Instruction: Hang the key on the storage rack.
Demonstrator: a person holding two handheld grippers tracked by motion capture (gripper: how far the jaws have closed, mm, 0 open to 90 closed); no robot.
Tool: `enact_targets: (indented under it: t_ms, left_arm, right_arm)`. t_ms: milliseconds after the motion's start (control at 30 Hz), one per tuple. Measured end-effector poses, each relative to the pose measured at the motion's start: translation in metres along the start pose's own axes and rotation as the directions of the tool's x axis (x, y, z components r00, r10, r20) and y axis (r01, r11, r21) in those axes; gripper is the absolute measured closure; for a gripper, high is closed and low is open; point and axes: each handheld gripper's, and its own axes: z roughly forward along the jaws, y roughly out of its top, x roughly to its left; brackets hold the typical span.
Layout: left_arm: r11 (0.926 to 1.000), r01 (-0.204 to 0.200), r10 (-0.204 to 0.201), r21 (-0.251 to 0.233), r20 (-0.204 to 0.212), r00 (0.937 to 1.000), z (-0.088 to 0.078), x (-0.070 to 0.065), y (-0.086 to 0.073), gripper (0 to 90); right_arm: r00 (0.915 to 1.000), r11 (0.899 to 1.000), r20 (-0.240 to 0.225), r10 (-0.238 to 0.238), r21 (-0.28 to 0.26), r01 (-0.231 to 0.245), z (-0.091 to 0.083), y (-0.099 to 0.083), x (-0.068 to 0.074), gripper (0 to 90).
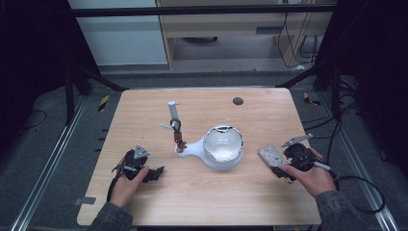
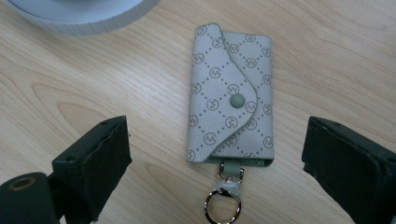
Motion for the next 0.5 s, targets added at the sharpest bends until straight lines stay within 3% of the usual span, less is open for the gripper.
enact_targets:
  t_ms: [500]
  left_arm:
    - [0.9997,0.006,-0.006,-0.023,-0.004,1.0000,0.003,0.001,-0.005,1.6]
  right_arm:
    - [0.9997,0.999,-0.021,0.016,0.051,-0.015,0.012,-0.001,-0.006,6.8]
